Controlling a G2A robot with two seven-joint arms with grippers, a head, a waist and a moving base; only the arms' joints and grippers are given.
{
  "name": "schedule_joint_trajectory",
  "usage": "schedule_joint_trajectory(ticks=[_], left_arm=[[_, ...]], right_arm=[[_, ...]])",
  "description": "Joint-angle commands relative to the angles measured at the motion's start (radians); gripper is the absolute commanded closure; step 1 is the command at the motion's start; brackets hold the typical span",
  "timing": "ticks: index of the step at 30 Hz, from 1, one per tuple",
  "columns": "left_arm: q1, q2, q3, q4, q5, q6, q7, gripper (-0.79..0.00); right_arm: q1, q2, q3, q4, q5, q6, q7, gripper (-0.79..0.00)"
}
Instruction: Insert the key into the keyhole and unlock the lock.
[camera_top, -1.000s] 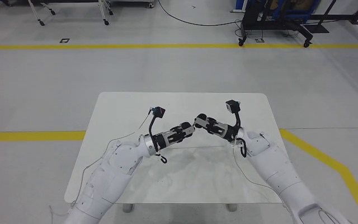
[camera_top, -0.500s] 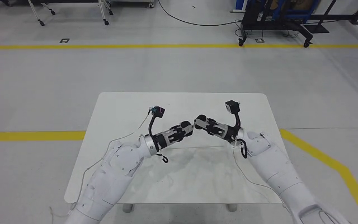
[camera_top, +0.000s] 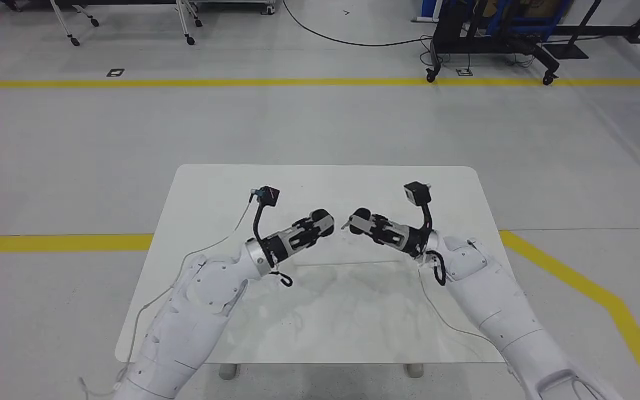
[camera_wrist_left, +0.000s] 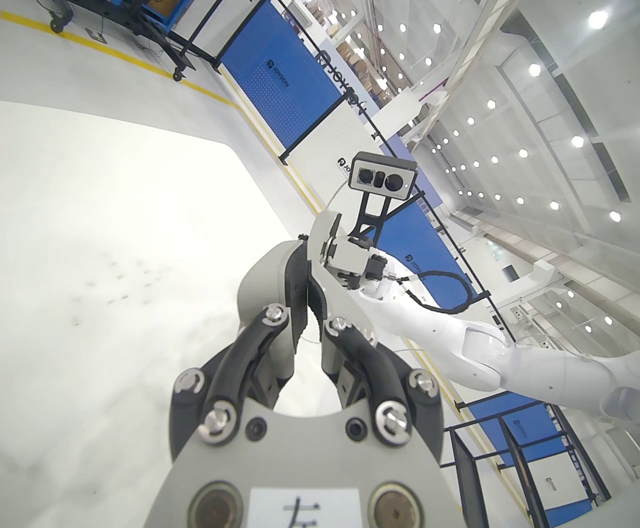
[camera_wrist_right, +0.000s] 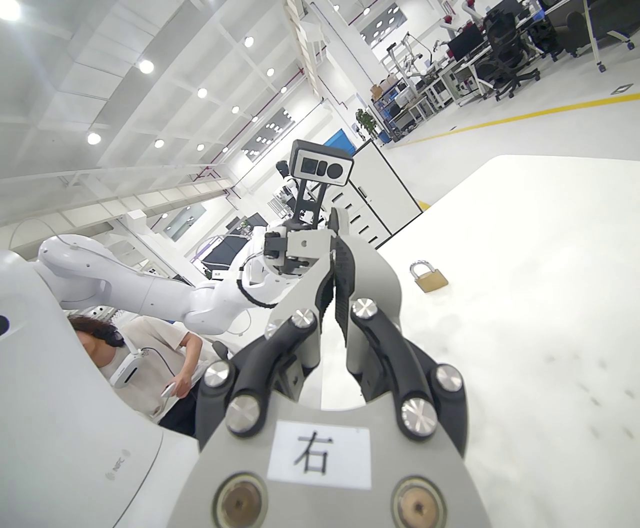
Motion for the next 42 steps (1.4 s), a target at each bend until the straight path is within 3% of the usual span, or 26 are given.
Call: schedule_joint_trajectory(ticks=[1,4,5,6,8,11,21,31,33,34,40,42], left_arm=[[0.003,0.001,-0.003,-0.004,-0.005,-0.002,-0.001,0.000],[0.007,0.002,-0.002,-0.008,-0.009,-0.005,-0.010,0.000],[0.008,0.002,0.000,-0.007,-0.012,-0.006,-0.015,-0.052],[0.009,0.001,0.003,-0.006,-0.013,-0.007,-0.020,-0.268],[0.009,0.001,0.009,-0.006,-0.013,-0.015,-0.027,-0.379],[0.010,0.001,0.016,-0.005,-0.017,-0.026,-0.033,-0.425],[-0.003,-0.002,0.038,-0.001,-0.015,-0.029,-0.040,-0.329],[-0.017,-0.006,0.055,0.020,-0.010,-0.028,-0.037,-0.182],[-0.021,-0.007,0.057,0.026,-0.008,-0.028,-0.036,-0.089],[-0.022,-0.007,0.057,0.029,-0.011,-0.029,-0.035,0.000],[-0.032,-0.008,0.059,0.045,-0.014,-0.040,-0.039,0.000],[-0.035,-0.008,0.058,0.050,-0.018,-0.045,-0.041,0.000]], right_arm=[[-0.004,0.001,0.001,-0.006,0.006,0.000,0.006,0.000],[-0.009,0.002,0.005,-0.013,0.015,0.000,0.008,0.000],[-0.011,0.002,0.006,-0.014,0.015,0.000,0.009,0.000],[-0.011,0.002,0.007,-0.015,0.015,0.000,0.009,0.000],[-0.013,0.002,0.008,-0.016,0.017,0.000,0.010,0.000],[-0.014,0.001,0.006,-0.016,0.016,0.000,0.013,0.000],[-0.005,-0.004,-0.013,-0.006,0.026,0.000,0.029,0.000],[0.000,-0.005,-0.012,0.003,0.049,0.000,0.039,0.000],[0.001,-0.006,-0.013,0.006,0.053,0.000,0.042,0.000],[0.002,-0.006,-0.013,0.007,0.054,0.000,0.043,0.000],[0.007,-0.009,-0.017,0.015,0.064,0.000,0.047,0.000],[0.008,-0.009,-0.019,0.016,0.072,0.000,0.053,-0.369]])
